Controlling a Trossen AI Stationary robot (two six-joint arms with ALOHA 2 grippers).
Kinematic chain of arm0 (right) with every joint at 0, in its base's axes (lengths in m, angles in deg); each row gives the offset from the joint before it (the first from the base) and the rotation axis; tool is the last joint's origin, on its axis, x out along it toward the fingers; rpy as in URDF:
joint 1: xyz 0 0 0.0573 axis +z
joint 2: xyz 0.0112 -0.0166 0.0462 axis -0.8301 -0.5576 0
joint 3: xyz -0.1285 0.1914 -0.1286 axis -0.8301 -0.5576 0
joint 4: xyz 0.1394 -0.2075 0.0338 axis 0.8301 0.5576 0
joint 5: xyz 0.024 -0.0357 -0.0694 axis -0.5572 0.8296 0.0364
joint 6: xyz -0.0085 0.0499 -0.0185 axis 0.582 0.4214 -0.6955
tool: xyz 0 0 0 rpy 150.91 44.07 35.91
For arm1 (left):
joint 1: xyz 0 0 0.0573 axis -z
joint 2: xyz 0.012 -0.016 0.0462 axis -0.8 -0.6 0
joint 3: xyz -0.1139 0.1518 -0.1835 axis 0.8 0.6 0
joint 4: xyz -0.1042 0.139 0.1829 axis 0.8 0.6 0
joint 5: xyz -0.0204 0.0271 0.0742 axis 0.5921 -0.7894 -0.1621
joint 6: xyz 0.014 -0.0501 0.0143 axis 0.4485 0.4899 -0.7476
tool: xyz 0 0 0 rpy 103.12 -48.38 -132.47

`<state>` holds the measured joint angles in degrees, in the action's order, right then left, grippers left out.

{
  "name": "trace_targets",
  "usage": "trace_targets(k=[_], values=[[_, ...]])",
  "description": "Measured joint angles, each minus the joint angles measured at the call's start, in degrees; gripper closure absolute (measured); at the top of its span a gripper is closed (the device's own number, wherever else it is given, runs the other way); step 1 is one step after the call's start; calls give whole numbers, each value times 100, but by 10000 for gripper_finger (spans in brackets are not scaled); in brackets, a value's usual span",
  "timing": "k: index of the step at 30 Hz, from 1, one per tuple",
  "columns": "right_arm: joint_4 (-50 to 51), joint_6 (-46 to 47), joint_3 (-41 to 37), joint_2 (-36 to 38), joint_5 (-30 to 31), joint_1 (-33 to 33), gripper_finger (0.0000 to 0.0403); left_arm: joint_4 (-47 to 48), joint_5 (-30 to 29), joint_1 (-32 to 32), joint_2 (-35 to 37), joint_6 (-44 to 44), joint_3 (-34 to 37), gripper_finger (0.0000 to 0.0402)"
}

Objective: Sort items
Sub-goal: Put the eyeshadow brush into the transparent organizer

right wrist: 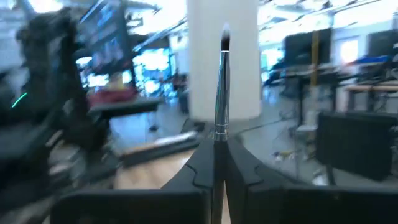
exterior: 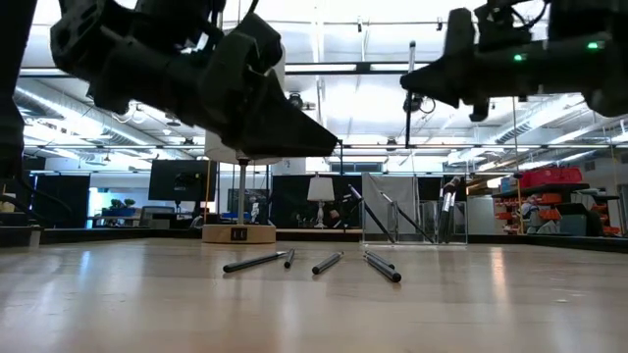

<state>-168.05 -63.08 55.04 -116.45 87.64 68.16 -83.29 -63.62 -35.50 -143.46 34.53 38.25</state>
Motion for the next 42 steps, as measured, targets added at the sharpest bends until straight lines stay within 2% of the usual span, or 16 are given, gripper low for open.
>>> trace_targets(k=[5, 10, 18, 24, 29, 36, 42], values=[[704, 318, 22, 513, -1047, -1116, 393, -822, 15, 0, -491, -1, -1, 232], [2101, 596, 436, 595, -1812, -2282, 393, -1028, 17, -2, -635, -3, -1, 232], [4058, 454, 1250, 402, -1995, -3431, 393, -1043, 17, -8, -633, -39, -1, 232], [4716, 741, 1218, 212, -2450, -3852, 391, -1048, 17, -8, -633, -39, -1, 232], [5003, 777, 1189, 135, -2515, -3943, 391, -1066, 17, -8, -633, -39, -1, 232], [5348, 1090, 1189, 137, -3122, -4128, 390, -1076, 17, -8, -635, -39, -1, 232], [5735, 1169, 1189, 137, -3193, -4189, 390, -1078, 17, -8, -633, -39, -1, 232]])
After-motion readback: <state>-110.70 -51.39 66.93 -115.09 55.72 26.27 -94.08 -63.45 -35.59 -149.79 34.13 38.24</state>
